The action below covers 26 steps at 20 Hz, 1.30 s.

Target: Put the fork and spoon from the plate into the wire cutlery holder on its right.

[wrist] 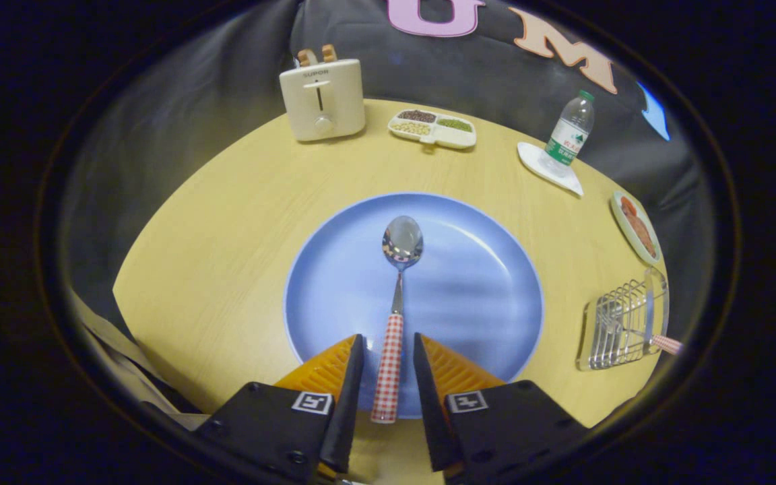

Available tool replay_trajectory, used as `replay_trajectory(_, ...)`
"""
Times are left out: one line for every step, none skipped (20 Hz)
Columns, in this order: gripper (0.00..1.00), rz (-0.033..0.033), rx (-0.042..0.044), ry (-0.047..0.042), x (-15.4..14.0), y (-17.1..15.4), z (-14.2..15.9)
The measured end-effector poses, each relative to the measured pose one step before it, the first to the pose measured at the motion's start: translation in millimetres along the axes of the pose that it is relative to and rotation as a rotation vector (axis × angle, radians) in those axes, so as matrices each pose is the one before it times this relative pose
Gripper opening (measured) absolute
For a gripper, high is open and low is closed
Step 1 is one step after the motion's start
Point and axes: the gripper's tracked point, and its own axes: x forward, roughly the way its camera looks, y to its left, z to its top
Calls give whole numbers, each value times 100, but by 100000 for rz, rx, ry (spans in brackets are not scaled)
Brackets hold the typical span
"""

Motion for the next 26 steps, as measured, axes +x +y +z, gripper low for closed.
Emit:
replay_trajectory(39,-292,569,513,72,-18,-178)
replay_trajectory(33,154,790,557,-74,15,22)
replay_trajectory(28,-59,356,761,212,-23,-18)
replay_trajectory(22,-2939,148,-318,-1006,-686,233)
replay_trajectory(18,-2444,-312,434,934,-814,-590)
replay_trajectory(14,229,1128,1712,53,-237,-101)
replay_trajectory(11,1620,1609,841,-261,-25,97)
replay_trajectory(11,591,590,1816,3,-181,-33)
replay_trajectory(11,-341,-346,872,-207,-447,100)
replay_trajectory(11,195,-728,470,-220,-330,235)
replay_trajectory(11,698,-781,366,-405,-290,184)
replay_trajectory(11,270,-709,-388,-330,-335,456)
replay_trajectory(11,687,-993,-302,-410,-302,481)
replay_trajectory(10,581,-980,-701,-456,-291,468)
replay_trajectory(11,854,-807,-423,-450,-346,495)
replay_trajectory(11,567,-442,-182,-416,-383,365)
replay_trajectory(11,368,-441,-557,-447,-412,483)
replay_trajectory(11,367,-352,-334,-442,-386,315)
replay_trajectory(11,289,-282,123,-498,-394,278)
replay_trajectory(11,106,-371,121,-456,-446,107)
replay_trajectory(11,-169,-437,54,-535,-549,156)
replay_trajectory(11,7,-553,352,-538,-487,-37)
replay_trajectory(11,-278,-540,270,-490,-697,59)
replay_trajectory(11,-442,-439,580,-538,-639,-126)
replay_trajectory(11,-379,-189,604,-435,-692,-82)
replay_trajectory(11,-309,-403,306,-378,-726,-99)
